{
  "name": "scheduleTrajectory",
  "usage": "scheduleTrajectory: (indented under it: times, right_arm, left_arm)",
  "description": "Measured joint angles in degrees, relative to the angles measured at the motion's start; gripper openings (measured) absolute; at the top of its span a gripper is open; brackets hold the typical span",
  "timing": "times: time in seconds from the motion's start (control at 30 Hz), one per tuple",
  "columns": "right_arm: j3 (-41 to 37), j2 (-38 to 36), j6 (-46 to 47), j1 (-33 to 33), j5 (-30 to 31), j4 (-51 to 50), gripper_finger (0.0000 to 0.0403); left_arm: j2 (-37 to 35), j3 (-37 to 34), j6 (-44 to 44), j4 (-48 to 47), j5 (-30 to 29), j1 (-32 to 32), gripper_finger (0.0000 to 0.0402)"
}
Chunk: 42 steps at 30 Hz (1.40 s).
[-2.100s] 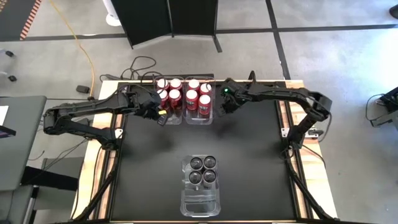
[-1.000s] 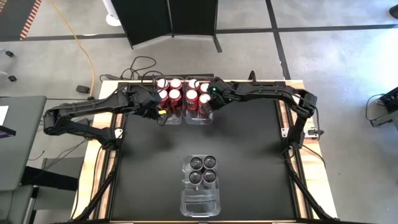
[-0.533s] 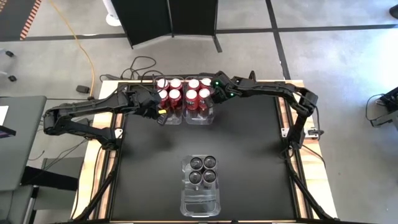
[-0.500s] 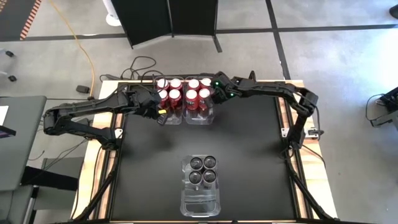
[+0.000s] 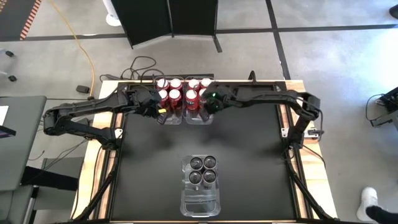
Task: Sort soda cans
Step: Adjust the orange soda can on the right transparent bin
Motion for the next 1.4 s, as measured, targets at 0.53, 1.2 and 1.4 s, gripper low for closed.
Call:
scheduleTrajectory:
  times: [0.53,1.2,1.4]
  right_arm:
    - [6.83,9.79,-26.17,5.16,19.61,7.56,0.0002]
    - [13.92,14.47,-33.99,1.75,23.3,-0.02,0.0002]
    - [13.92,14.12,-33.76,1.85,23.44,-0.85,0.0002]
  left_arm:
    - [0.0,0.0,3.18,-2.52,-0.09,2.35,0.0002]
    - [0.0,-0.02,2.97,-5.73,-0.41,2.35,0.0002]
    - [0.0,-0.02,2.9,-5.66,-0.49,2.35,0.0002]
